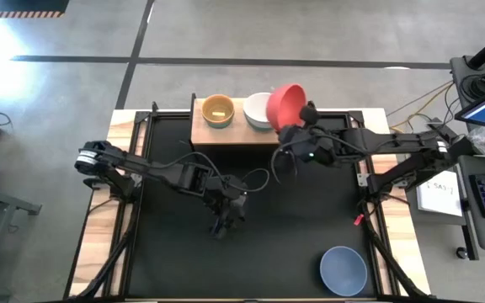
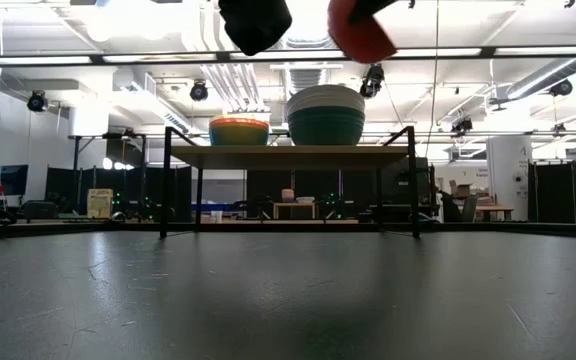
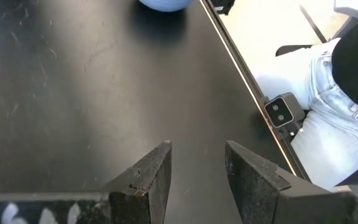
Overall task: Place and stack bowls onto a shelf
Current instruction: Stack the large orange bowl on top of the large white bowl on the shelf
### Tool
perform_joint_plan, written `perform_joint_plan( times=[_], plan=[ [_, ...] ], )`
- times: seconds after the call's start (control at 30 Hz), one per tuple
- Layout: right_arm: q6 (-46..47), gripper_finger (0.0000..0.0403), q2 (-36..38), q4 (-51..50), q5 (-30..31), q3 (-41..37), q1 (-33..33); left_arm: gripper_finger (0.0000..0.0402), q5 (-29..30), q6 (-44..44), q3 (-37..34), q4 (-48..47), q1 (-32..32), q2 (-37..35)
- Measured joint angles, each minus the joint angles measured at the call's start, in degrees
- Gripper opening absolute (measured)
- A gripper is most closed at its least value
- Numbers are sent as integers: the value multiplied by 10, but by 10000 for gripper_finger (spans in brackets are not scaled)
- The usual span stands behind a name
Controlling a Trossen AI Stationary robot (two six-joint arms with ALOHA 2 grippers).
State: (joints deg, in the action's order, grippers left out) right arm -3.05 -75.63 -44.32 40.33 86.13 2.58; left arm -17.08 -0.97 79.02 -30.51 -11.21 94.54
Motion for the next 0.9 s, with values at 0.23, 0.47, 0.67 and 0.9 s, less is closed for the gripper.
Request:
perform_joint_plan(
  times=[0.23,0.47,0.67,0.9],
  plan=[
    [-50,8,-45,8,-15,-1,-28,132,0,0,0,-13,3,0],
    [-74,8,-69,9,-17,-1,-34,132,0,0,-2,-31,6,-9],
    [-62,8,-70,9,-74,-1,-38,132,0,0,-18,-27,9,-18],
    [-82,8,-67,14,-30,-1,-44,132,0,-20,-77,31,9,-51]
  ],
)
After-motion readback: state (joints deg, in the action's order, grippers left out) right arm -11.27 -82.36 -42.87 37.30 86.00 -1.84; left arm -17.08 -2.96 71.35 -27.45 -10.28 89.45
